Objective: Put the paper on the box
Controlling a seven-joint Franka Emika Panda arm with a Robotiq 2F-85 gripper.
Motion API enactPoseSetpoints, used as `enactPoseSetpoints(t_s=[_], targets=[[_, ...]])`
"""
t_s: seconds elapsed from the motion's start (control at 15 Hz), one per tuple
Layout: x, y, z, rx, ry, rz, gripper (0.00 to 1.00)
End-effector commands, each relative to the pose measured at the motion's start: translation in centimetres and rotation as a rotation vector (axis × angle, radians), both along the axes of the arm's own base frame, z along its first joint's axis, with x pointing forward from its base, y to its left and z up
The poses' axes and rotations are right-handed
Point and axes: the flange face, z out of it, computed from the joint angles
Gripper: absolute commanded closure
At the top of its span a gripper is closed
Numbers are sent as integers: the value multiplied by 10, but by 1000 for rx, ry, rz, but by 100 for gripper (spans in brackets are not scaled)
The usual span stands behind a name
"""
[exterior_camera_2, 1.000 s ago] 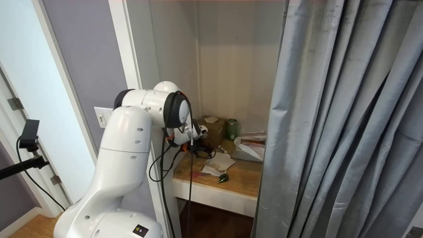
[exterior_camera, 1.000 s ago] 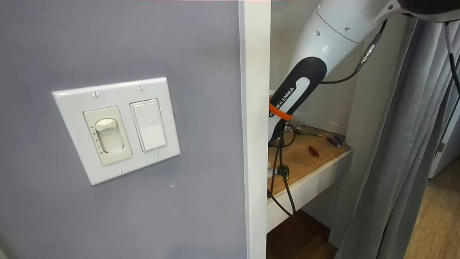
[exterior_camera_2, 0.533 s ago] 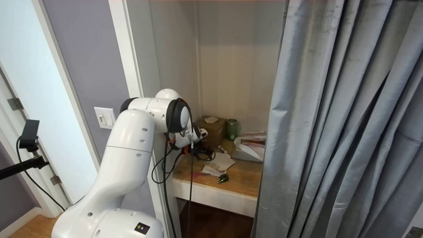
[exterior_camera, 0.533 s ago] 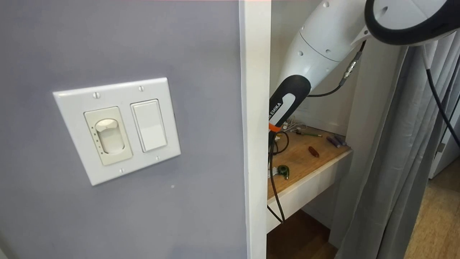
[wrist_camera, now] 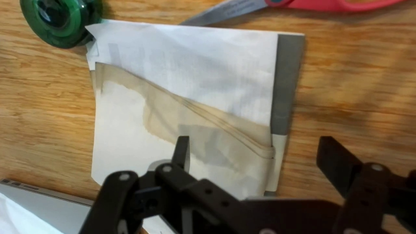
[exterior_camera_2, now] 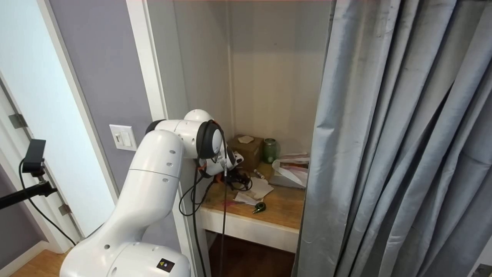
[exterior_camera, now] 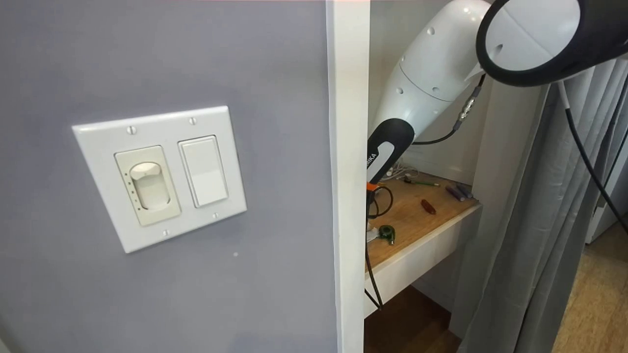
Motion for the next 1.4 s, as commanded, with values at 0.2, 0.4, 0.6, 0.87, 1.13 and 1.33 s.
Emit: enactPoseSetpoints(t_s=[0.2,0.4,0.6,0.87,1.13,1.33], targets=[[10,4,-15,6,30,4,0],[12,3,-17,7,38,2,0],[13,2,-19,8,47,1,6],[13,0,-22,22,57,-7,12],[14,-4,-22,47,69,-19,15],[15,-7,-21,59,73,-32,15]])
